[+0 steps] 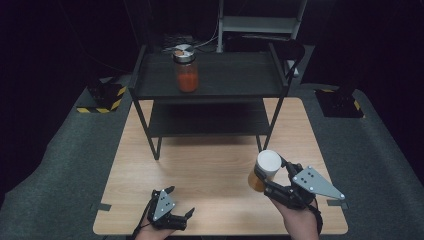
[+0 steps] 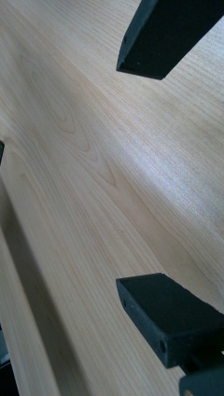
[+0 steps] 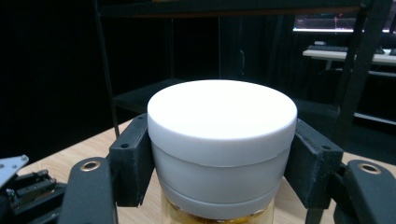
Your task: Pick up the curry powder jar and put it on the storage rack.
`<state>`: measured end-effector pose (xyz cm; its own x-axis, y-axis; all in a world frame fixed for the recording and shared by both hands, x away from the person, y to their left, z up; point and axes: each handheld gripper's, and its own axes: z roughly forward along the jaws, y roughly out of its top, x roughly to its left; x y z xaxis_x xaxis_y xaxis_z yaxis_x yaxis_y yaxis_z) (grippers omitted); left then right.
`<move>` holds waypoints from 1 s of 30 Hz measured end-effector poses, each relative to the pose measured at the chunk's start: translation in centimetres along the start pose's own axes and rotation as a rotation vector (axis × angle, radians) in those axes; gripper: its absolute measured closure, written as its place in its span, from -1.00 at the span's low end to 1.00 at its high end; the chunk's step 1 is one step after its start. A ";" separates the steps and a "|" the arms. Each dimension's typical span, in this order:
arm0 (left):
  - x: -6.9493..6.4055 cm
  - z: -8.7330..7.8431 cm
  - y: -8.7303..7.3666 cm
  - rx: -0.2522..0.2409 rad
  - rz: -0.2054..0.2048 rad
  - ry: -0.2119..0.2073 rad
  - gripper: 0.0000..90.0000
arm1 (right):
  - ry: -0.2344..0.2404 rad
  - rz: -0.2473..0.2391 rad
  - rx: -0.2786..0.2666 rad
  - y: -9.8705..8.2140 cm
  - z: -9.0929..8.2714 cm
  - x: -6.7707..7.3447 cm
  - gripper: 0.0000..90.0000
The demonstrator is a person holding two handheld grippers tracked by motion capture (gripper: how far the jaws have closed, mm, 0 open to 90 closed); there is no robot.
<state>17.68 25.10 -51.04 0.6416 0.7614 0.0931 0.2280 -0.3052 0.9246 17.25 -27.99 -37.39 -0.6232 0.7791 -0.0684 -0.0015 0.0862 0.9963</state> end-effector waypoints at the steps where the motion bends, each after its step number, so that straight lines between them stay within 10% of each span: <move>1: 0.0 0.0 0.0 -0.001 0.001 0.000 -0.99 | 0.000 0.000 0.000 0.0 0.0 0.0 -0.26; 30: 0.3 -0.1 0.1 0.007 0.000 -0.018 -0.99 | 0.004 -0.015 -0.046 5.1 3.0 0.3 -0.26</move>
<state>17.84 25.35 -50.93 0.6544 0.7511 0.0869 0.2328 -0.3095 0.9220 19.45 -25.45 -32.45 -0.6259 0.7755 -0.0831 -0.0464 0.0693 0.9965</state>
